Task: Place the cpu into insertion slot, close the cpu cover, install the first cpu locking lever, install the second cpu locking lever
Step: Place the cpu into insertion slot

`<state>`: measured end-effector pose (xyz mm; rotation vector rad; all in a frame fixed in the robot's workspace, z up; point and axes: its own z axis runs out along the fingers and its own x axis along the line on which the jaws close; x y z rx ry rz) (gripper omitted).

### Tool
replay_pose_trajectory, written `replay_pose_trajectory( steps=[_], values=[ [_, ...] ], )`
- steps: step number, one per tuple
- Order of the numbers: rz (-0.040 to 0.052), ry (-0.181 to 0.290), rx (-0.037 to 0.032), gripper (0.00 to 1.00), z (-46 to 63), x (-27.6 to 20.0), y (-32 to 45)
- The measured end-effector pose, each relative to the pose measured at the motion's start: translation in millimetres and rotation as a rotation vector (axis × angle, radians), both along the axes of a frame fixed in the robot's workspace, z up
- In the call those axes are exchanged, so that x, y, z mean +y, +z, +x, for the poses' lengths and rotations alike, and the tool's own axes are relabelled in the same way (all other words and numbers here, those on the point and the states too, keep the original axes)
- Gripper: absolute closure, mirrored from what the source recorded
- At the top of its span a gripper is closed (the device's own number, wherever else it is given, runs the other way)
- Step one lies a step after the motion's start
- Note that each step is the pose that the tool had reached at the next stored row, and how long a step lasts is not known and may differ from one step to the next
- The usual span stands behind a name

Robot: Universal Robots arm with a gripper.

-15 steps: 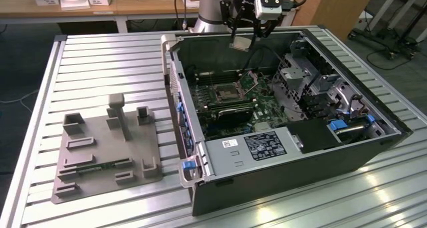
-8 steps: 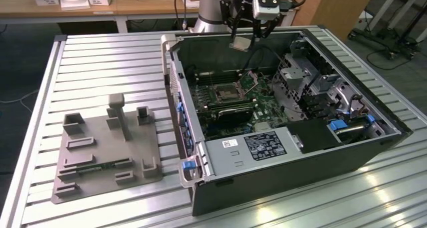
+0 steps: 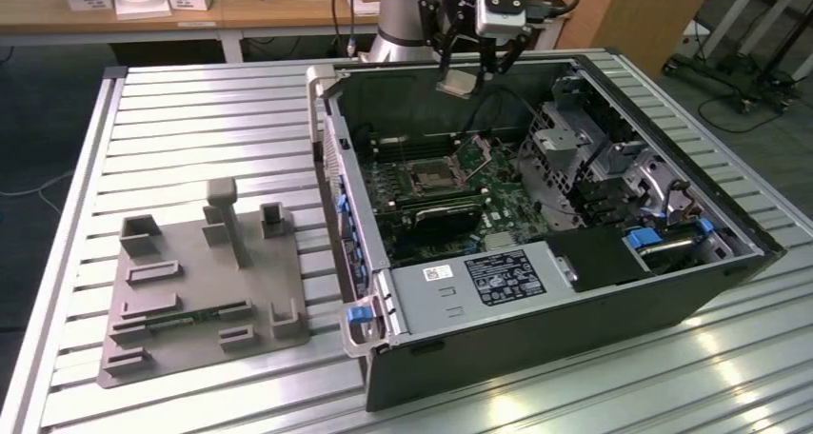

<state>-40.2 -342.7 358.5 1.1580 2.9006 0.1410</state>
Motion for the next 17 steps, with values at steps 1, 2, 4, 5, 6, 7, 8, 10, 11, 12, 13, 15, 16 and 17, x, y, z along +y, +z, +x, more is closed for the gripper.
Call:
replay_pose_trajectory(
  steps=[1, 2, 4, 5, 6, 7, 8, 10, 11, 12, 13, 15, 16, 17],
  values=[
    [0.0, -0.008, 0.0, 0.46, 0.0, 0.0, -0.1],
    [0.0, -0.014, 0.0001, 0.46, -0.1, 0.0, 0.0],
    [-0.0002, -0.026, 0.0001, 0.46, -0.3, 0.0, 0.0],
    [-0.0001, -0.031, 0.0001, 0.46, -0.4, 0.0, -0.1],
    [-0.0001, -0.037, 0.0001, 0.46, -0.6, 0.0, -0.1],
    [-0.0001, -0.042, 0.0002, 0.46, -0.8, 0.0, -0.1],
    [-0.0002, -0.046, 0.0002, 0.46, -1.0, 0.0, -0.1],
    [-0.0002, -0.056, 0.0001, 0.46, -1.2, 0.0, -0.2],
    [-0.0001, -0.062, 0.0001, 0.46, -1.3, 0.0, -0.2],
    [-0.0001, -0.07, 0.0001, 0.46, -1.4, 0.0, -0.3],
    [0.0, -0.079, 0.0001, 0.46, -1.4, 0.0, -0.3],
    [0.0, -0.102, 0.0, 0.46, -1.4, 0.0, -0.5],
    [-0.0001, -0.116, 0.0001, 0.46, -1.4, 0.0, -0.5],
    [-0.0001, -0.133, 0.0001, 0.46, -1.4, 0.0, -0.6]
  ],
)
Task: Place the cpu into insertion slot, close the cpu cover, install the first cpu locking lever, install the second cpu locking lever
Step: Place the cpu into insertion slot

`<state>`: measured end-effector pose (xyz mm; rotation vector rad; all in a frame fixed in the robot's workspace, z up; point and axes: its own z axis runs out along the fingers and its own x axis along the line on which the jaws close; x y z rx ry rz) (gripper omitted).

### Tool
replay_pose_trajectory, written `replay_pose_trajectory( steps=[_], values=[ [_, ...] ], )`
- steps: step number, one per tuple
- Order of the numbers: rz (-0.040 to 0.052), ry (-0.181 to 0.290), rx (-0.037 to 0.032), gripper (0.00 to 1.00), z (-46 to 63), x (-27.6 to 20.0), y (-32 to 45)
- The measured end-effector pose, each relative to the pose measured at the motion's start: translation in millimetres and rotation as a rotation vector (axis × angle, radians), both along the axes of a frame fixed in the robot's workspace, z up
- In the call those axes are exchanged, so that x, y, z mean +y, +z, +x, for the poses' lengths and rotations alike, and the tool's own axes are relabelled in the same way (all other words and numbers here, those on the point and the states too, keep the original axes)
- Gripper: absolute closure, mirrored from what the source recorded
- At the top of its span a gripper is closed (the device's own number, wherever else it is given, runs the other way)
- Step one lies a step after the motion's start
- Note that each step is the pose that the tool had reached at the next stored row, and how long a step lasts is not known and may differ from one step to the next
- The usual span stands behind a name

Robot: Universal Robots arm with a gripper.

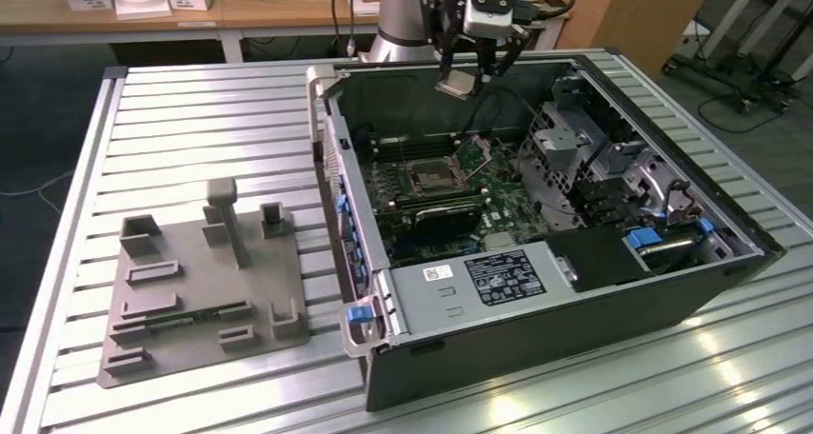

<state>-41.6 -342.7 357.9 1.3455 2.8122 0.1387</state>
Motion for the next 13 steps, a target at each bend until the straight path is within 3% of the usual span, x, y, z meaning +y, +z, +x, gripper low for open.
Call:
replay_pose_trajectory(
  steps=[3, 13],
  values=[
    [0.0, -0.031, 0.0001, 0.46, 0.0, 0.0, -0.1],
    [0.0, -0.04, 0.0, 0.46, 0.0, 0.0, -0.2]
  ],
)
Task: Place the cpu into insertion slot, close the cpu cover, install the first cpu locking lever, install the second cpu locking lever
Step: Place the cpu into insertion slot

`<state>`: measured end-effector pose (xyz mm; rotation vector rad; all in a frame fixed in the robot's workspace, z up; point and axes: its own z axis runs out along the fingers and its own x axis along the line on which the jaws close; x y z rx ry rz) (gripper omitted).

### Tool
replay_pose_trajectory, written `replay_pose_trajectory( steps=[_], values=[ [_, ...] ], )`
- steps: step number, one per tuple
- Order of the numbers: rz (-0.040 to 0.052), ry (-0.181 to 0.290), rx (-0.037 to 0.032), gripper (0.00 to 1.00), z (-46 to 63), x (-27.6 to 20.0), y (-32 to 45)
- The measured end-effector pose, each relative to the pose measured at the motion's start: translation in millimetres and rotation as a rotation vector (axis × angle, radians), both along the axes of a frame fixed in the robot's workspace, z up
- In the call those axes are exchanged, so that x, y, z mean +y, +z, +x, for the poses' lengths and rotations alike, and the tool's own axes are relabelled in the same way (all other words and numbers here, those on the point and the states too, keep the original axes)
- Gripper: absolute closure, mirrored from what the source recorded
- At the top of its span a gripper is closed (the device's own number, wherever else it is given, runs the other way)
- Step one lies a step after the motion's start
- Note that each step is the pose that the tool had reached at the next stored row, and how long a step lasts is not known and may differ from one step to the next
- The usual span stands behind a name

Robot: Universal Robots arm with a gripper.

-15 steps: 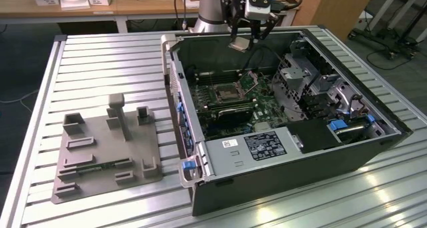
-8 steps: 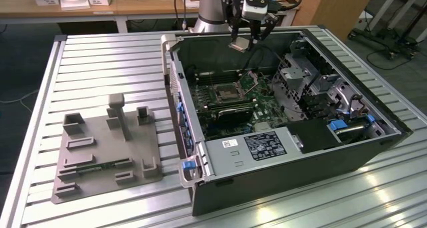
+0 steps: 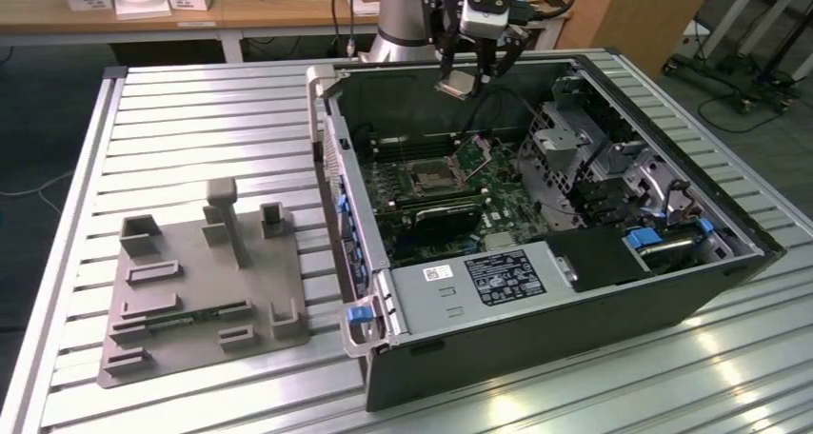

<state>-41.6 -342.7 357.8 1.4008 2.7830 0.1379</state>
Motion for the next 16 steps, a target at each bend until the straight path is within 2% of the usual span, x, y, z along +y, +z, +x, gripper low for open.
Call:
replay_pose_trajectory(
  steps=[16],
  values=[
    [-0.0001, -0.018, 0.0, 0.46, 0.0, 0.0, 0.0]
  ],
)
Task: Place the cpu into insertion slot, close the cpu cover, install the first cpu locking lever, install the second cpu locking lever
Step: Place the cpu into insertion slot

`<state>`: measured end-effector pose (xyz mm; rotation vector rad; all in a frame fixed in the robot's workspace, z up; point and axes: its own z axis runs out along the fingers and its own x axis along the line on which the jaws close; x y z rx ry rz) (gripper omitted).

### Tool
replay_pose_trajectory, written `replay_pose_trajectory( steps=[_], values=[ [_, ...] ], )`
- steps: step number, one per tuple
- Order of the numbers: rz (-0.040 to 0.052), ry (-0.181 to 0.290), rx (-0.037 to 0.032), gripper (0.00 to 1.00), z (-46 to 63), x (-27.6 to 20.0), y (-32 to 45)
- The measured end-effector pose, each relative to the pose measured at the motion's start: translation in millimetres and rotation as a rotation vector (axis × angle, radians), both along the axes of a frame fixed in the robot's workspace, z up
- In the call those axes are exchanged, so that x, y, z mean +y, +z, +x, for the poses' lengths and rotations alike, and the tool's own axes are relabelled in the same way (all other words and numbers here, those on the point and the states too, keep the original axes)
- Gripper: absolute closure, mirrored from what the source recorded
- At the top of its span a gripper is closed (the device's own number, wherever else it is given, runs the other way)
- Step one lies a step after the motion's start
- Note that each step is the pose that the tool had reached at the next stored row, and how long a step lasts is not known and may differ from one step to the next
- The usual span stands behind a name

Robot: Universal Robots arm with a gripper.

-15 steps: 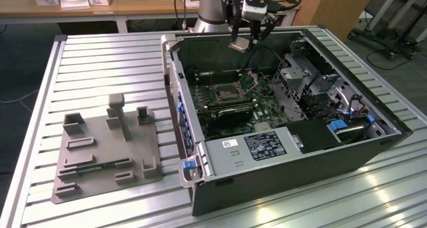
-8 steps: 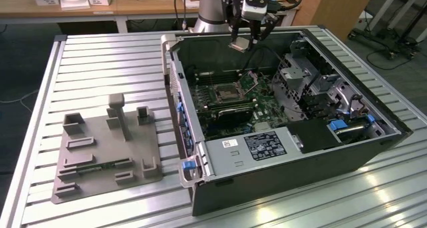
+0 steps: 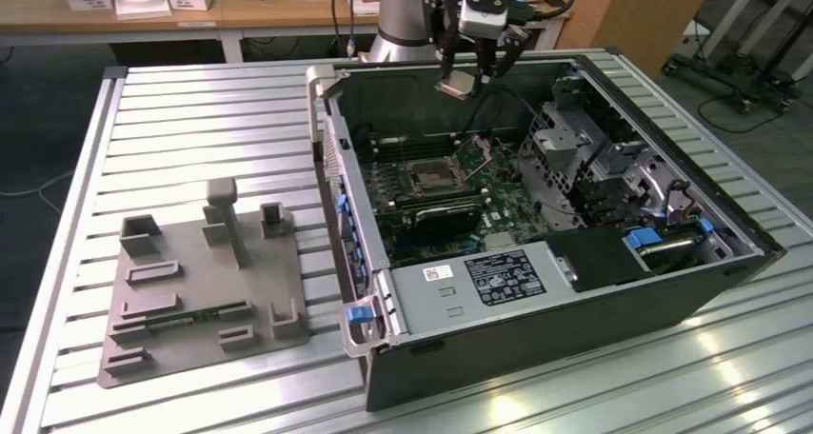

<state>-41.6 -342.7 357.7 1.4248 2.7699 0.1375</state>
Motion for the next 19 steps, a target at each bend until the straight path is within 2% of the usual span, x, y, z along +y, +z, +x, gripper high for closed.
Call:
replay_pose_trajectory(
  steps=[9, 19],
  values=[
    [0.0001, -0.027, -0.0001, 0.46, -0.1, 0.0, -0.2],
    [0.0, -0.08, 0.0, 0.46, -0.7, 0.0, -0.6]
  ],
)
